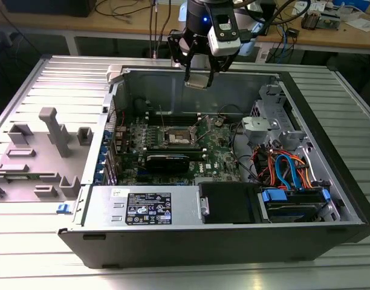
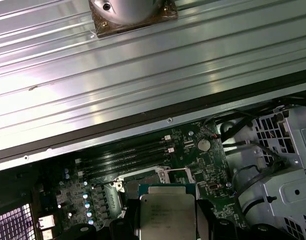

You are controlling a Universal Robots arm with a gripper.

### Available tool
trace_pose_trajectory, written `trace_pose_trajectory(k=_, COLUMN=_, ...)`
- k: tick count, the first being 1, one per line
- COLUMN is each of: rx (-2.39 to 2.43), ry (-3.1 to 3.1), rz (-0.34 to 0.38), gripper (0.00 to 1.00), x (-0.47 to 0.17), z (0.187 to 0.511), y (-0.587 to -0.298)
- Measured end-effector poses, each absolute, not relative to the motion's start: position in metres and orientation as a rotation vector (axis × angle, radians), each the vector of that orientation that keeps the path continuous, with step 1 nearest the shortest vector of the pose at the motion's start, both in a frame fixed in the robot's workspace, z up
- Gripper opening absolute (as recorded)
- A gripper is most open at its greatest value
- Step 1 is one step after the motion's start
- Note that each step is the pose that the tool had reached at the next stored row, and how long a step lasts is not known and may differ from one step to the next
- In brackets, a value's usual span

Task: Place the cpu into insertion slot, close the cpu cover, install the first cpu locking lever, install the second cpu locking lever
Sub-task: 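Place the cpu into insertion slot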

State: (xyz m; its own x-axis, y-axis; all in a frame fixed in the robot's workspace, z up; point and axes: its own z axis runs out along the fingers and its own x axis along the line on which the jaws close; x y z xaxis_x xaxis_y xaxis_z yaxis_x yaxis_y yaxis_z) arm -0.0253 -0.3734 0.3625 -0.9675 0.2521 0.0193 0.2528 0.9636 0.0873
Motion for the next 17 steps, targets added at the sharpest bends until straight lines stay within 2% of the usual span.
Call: trace_pose_trajectory(k=17, rx=-0.49, ry=-3.095, rz=-0.139, gripper=0.54, x=-0.0253, z=0.3611, y=-0.3773)
